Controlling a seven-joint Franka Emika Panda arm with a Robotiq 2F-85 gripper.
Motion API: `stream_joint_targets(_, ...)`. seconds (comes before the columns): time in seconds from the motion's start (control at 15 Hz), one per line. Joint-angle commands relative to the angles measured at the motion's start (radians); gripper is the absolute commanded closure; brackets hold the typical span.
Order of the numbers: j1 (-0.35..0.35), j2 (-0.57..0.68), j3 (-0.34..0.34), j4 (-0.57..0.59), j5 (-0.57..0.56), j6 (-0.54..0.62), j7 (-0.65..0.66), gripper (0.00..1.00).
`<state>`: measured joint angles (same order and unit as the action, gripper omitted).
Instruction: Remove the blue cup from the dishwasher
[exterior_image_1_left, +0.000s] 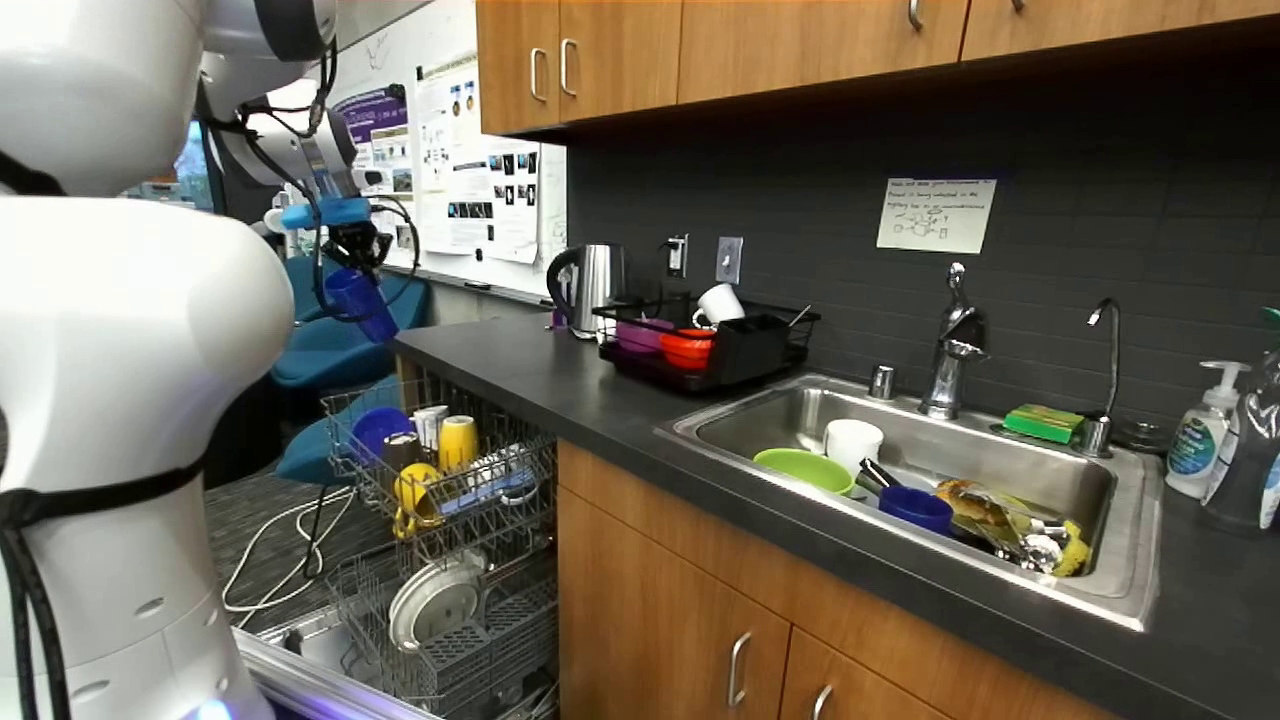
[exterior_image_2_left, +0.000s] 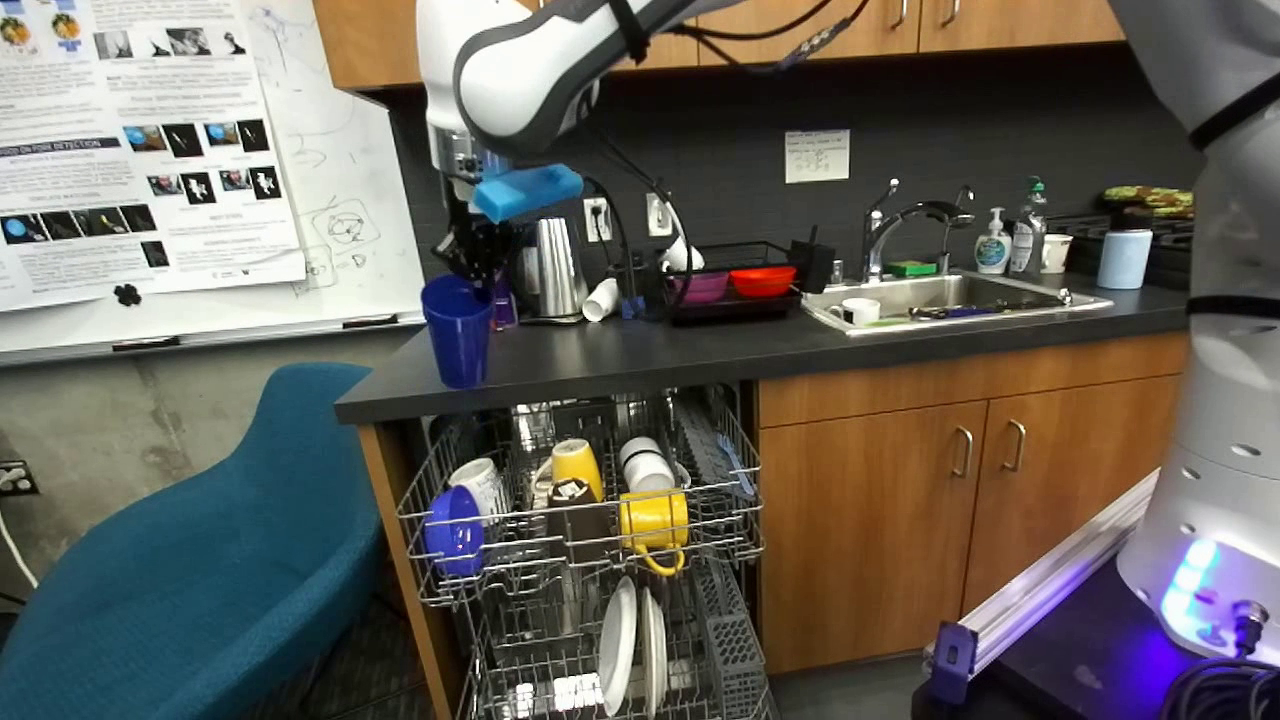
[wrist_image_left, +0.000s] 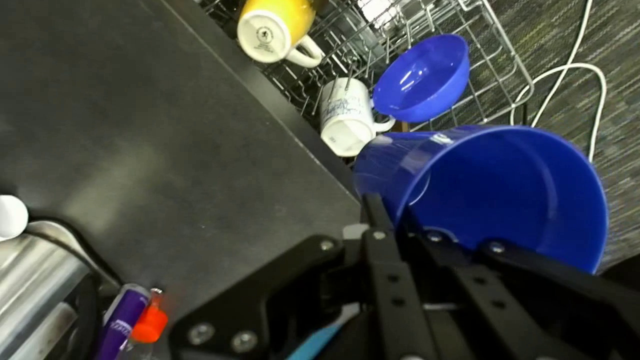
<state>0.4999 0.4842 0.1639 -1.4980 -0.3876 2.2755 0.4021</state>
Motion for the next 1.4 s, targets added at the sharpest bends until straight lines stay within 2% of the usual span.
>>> stream_joint_targets(0.0, 0.012, -0.114, -0.040, -0.096, -0.043, 0.037, 0.065, 0.98)
stream_joint_targets(0.2, 0.002, -0.156, -0.052, -0.119, -0.065, 0.022, 0.107, 0.98)
stream_joint_targets(0.67, -0.049, -0.237, -0.096, -0.133, -0.092, -0.015, 0.301, 0.98)
stream_joint_targets(0.93, -0.115, -0.262, -0.084, -0.111, 0.006, -0.112, 0.368, 0.98)
stream_joint_targets(1.07, -0.149, -0.279, -0.068, -0.099, 0.102, -0.176, 0.345, 0.98)
stream_joint_targets(1.33, -0.187, -0.303, -0.056, -0.056, 0.221, -0.304, 0.334, 0.98)
